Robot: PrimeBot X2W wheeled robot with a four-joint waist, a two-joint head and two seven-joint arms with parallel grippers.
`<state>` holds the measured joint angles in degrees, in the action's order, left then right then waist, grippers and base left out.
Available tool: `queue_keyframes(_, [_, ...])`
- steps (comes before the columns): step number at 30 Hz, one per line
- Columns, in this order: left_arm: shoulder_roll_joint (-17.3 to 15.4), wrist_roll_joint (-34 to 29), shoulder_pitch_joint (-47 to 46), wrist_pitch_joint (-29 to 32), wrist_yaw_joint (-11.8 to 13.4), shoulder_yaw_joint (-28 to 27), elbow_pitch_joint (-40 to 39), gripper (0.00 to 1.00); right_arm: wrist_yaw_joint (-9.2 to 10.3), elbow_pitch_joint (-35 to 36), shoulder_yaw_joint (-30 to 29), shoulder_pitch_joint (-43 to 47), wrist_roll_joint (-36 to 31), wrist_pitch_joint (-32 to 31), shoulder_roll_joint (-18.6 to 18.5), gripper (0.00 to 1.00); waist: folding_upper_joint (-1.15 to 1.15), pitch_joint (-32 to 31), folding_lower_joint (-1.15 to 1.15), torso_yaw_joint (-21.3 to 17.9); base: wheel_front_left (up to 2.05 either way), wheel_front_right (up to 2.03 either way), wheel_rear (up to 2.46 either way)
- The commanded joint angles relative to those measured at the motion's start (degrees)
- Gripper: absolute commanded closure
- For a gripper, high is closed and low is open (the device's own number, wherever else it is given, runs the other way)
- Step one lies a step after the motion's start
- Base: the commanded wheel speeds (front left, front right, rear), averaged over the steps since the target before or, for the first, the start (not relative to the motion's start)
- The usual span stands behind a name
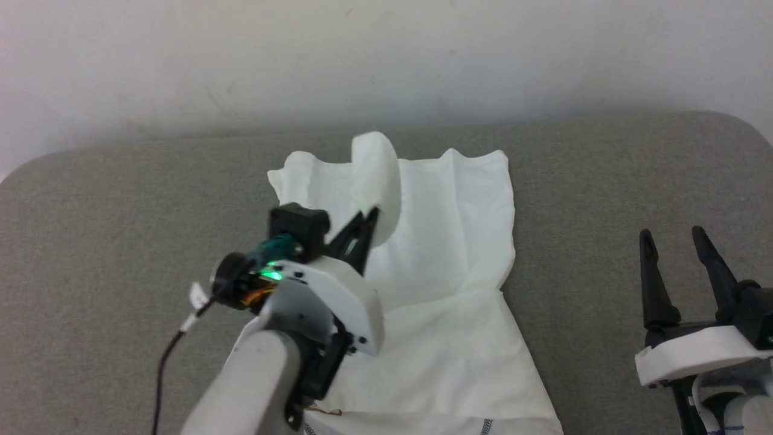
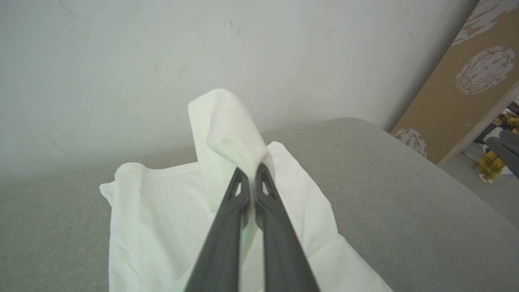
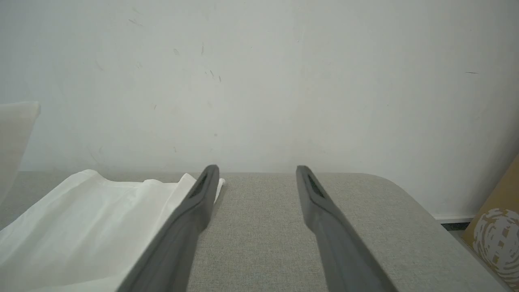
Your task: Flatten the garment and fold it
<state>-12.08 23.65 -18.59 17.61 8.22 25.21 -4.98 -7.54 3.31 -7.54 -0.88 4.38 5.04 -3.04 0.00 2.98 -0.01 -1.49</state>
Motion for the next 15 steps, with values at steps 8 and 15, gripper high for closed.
queue_keyframes(8, [6.2, -5.0, -1.7, -2.4, -1.2, 11.2, 13.1, 1.0, 0.05, -0.1, -0.6, -0.7, 1.3, 0.4, 0.2, 0.0, 0.0, 6.0, 0.01, -7.0, 0.0, 0.0, 0.0])
queue_keyframes(15, [7.4, -7.4, -0.7, -2.3, -4.5, 19.1, 20.0, 0.0, 0.05, -1.9, -0.8, -1.2, 1.8, 1.0, 0.2, 0.0, 0.0, 7.4, 0.01, -7.3, 0.0, 0.0, 0.0])
